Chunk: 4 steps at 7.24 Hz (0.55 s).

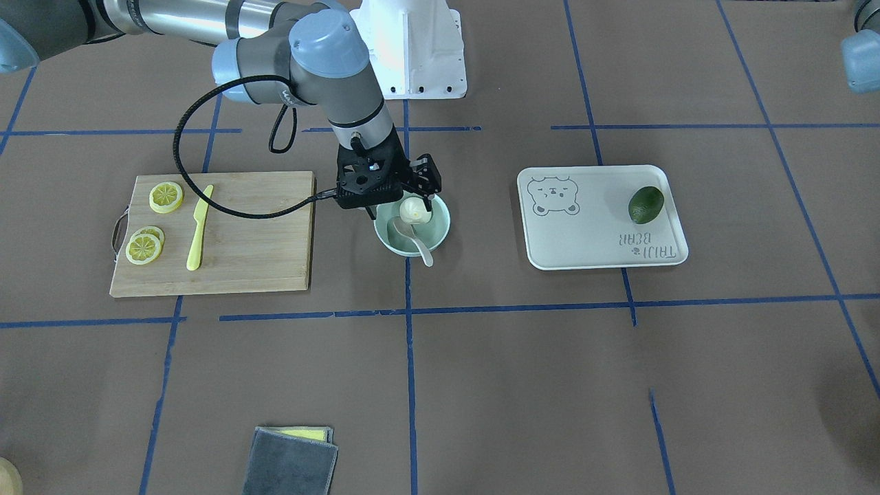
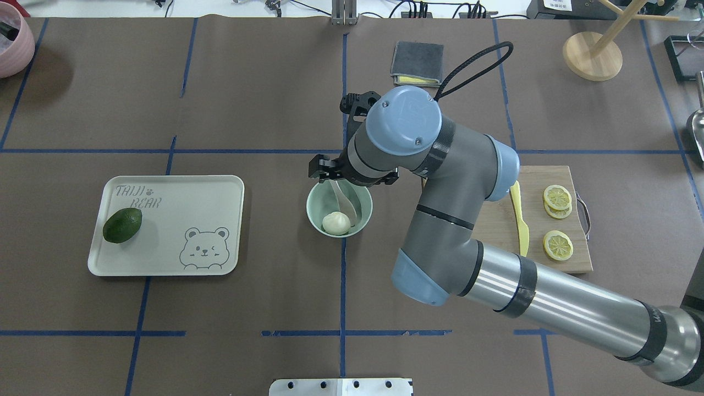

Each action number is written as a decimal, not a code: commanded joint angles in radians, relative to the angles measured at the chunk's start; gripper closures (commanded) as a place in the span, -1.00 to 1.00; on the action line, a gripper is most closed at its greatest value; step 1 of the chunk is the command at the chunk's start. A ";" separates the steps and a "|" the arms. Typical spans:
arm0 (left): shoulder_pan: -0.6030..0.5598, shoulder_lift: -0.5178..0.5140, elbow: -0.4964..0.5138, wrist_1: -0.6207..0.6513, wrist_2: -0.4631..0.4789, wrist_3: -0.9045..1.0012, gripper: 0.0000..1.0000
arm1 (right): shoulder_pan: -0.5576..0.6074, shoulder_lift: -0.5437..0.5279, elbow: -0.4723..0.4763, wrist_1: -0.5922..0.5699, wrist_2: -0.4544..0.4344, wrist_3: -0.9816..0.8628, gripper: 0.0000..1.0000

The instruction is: Put spoon and bun in bowl

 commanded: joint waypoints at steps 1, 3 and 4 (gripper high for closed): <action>-0.075 0.058 0.062 0.010 -0.135 0.117 -1.00 | 0.087 -0.106 0.110 -0.104 0.053 -0.125 -1.00; -0.108 0.101 0.062 0.027 -0.194 0.117 -1.00 | 0.191 -0.166 0.201 -0.212 0.102 -0.317 -1.00; -0.116 0.113 0.070 0.097 -0.257 0.116 -1.00 | 0.280 -0.233 0.218 -0.207 0.205 -0.400 -1.00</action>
